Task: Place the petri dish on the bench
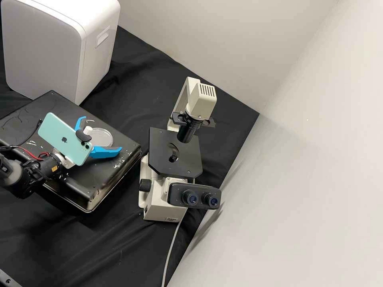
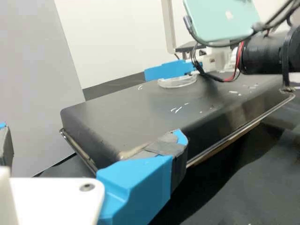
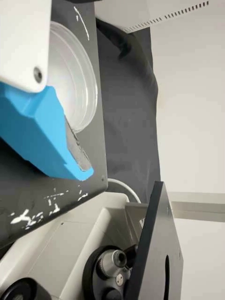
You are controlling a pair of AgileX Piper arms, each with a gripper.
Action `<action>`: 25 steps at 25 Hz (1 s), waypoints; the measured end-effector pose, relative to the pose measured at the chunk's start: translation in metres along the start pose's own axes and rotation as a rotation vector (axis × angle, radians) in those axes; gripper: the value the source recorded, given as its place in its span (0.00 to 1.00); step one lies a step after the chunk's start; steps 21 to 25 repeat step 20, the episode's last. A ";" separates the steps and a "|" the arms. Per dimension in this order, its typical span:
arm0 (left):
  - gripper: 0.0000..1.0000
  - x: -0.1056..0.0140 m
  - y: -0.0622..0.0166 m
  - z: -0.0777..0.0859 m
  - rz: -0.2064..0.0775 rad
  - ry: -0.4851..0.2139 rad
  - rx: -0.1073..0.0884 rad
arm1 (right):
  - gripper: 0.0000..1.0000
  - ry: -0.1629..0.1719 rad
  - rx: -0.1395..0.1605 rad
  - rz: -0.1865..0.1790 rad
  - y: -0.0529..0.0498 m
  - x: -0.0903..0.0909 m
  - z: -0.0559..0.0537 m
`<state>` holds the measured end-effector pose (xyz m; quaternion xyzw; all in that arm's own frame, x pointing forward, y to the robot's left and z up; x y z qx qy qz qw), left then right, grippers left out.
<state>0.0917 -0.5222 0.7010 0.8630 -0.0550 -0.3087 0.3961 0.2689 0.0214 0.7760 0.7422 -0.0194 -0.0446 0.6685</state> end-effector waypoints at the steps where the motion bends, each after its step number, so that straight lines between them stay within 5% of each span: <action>1: 1.00 -0.001 0.0017 0.001 0.007 -0.006 -0.009 | 1.00 -0.002 -0.004 -0.001 0.000 -0.001 0.001; 4: 1.00 -0.004 0.0066 0.000 0.030 -0.014 -0.036 | 1.00 0.018 -0.024 0.018 0.000 -0.007 0.001; 9: 1.00 -0.008 0.0149 -0.004 0.066 0.004 -0.139 | 1.00 0.042 -0.045 0.034 -0.003 -0.012 -0.002; 11: 1.00 -0.008 0.0150 -0.004 0.066 0.007 -0.155 | 1.00 0.042 -0.045 0.043 -0.002 -0.014 -0.004; 20: 1.00 -0.008 0.0143 -0.006 0.060 0.027 -0.170 | 1.00 0.009 0.037 0.110 0.007 -0.028 -0.002; 25: 1.00 -0.008 0.0143 -0.006 0.060 0.027 -0.170 | 1.00 0.009 0.037 0.110 0.007 -0.028 -0.002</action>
